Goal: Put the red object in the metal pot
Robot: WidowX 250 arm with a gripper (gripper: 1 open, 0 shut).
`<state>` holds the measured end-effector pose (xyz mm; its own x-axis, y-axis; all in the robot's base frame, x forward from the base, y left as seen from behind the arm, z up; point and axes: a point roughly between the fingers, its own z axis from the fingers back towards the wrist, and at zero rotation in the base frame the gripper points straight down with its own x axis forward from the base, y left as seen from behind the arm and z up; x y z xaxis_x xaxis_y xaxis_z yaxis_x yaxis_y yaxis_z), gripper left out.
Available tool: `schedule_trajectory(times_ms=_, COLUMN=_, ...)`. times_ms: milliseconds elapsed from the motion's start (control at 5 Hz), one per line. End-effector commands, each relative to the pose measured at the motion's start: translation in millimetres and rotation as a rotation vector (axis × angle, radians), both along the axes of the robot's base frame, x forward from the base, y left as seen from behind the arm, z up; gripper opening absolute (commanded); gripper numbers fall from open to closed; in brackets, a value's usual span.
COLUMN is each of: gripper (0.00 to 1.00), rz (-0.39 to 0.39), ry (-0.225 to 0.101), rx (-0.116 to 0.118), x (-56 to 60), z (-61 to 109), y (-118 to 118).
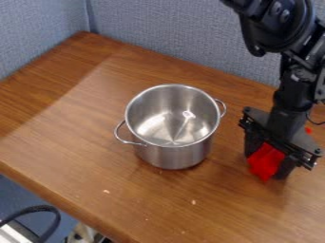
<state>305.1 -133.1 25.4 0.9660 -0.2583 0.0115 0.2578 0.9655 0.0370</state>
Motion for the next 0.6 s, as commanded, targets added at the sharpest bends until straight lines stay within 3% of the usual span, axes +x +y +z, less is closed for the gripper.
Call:
schedule_trajectory(times_ms=0, gripper=1.0, rz=-0.01, ry=-0.017, rx=0.003, x=3.7, z=9.3, y=-1.0)
schedule_trajectory(times_ms=400, gripper=1.0, rz=-0.013, ry=-0.004, rx=0.014, x=4.2, z=12.3, y=-0.6)
